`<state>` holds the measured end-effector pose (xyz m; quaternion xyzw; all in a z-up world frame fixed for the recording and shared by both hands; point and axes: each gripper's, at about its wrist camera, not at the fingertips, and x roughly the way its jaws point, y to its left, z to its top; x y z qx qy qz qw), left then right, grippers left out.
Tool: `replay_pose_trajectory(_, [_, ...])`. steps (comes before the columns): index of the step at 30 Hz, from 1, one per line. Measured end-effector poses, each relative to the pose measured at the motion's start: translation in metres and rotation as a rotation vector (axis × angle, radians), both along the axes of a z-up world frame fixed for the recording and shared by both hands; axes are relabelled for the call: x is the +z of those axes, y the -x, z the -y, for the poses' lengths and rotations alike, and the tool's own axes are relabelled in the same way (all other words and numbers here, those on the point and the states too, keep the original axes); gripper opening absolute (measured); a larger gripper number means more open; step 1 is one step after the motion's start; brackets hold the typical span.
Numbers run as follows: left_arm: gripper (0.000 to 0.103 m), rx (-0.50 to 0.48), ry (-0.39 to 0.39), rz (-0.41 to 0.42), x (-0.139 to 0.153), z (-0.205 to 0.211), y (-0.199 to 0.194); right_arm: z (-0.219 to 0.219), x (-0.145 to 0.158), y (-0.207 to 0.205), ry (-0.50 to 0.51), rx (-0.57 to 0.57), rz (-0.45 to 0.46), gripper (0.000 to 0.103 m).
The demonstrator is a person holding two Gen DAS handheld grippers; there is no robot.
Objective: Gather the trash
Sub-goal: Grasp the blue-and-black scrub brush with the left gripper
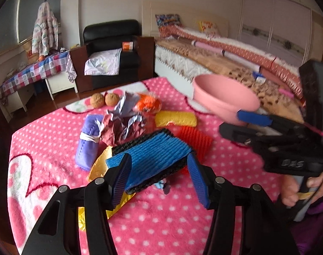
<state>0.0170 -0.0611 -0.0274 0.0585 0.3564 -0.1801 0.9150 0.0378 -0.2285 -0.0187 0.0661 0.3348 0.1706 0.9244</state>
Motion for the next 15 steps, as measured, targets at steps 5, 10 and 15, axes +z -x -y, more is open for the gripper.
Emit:
replay_pose_trajectory(5, [0.031,0.014,0.009,-0.056,-0.016,-0.004,-0.013,0.003,-0.004,-0.004,-0.008,0.003,-0.017,0.076])
replay_pose_trajectory(10, [0.009,0.035,0.050,-0.082,-0.021,-0.016,-0.016,-0.001,-0.007,-0.007,-0.020,0.029,-0.031,0.076])
replay_pose_trajectory(15, [0.005,0.049,0.139,-0.105,-0.019,-0.030,-0.014,-0.012,-0.005,-0.006,-0.068,0.123,-0.041,0.076])
